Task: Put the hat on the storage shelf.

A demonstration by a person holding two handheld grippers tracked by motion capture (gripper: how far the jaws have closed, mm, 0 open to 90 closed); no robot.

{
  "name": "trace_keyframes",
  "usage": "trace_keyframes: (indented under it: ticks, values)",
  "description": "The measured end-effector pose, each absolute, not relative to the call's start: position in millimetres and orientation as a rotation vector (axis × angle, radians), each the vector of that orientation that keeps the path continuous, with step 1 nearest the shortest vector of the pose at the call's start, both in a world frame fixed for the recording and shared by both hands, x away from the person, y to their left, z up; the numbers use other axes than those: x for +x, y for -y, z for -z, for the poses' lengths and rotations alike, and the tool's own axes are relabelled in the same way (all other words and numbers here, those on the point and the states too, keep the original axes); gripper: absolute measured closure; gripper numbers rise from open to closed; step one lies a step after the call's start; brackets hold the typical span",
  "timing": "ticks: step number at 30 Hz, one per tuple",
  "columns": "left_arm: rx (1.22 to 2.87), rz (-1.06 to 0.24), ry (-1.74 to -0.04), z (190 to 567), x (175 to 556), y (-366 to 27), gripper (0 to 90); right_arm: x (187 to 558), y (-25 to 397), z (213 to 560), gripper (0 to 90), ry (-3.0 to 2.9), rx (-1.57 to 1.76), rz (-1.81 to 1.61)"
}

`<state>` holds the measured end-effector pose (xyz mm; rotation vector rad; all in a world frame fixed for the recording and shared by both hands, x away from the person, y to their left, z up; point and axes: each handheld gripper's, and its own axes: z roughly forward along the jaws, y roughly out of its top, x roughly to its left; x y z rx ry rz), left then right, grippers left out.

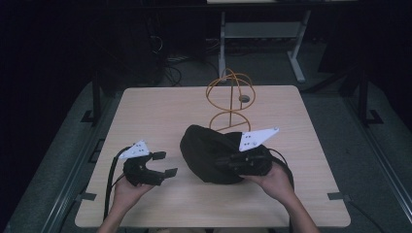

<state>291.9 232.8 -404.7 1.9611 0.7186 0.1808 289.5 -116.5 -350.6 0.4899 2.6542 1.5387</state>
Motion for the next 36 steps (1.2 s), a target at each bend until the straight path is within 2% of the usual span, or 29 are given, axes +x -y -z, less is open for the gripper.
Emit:
trace_keyframes:
  ticks: [13, 15, 17, 18, 20, 22, 23, 25, 26, 27, 33, 36]
  values:
    - [1.958, -0.232, -0.616, 381, 312, -207, 17.6, 285, 121, 327, 83.5, -2.629, 0.41, -1.612]
    - [1.948, -0.242, -0.59, 379, 313, -204, 19.7, 284, 122, 325, 83.5, -2.633, 0.397, -1.628]
    - [1.94, -0.255, -0.568, 377, 314, -201, 26.5, 284, 121, 323, 83.5, -2.642, 0.376, -1.627]
    - [1.94, -0.252, -0.562, 376, 315, -199, 26.5, 284, 121, 323, 83.5, -2.642, 0.376, -1.627]
    - [1.942, -0.257, -0.539, 375, 315, -195, 34.4, 284, 121, 322, 83.6, -2.645, 0.373, -1.629]
    - [1.936, -0.273, -0.527, 375, 315, -192, 47.0, 284, 121, 321, 83.7, -2.649, 0.36, -1.635]
    - [1.936, -0.277, -0.517, 374, 315, -192, 47.0, 284, 120, 321, 83.7, -2.649, 0.351, -1.639]
    - [1.917, -0.294, -0.505, 372, 315, -190, 62.5, 284, 121, 321, 84.0, -2.652, 0.349, -1.648]
    - [1.917, -0.294, -0.505, 372, 315, -190, 66.5, 284, 121, 321, 84.0, -2.652, 0.349, -1.648]
    - [1.914, -0.297, -0.5, 371, 315, -189, 66.5, 284, 121, 321, 84.2, -2.651, 0.35, -1.656]
    - [1.897, -0.296, -0.5, 366, 318, -191, 81.0, 285, 126, 322, 84.4, -2.641, 0.356, -1.685]
    - [1.908, -0.299, -0.509, 363, 318, -192, 83.3, 286, 130, 325, 84.2, -2.64, 0.372, -1.692]
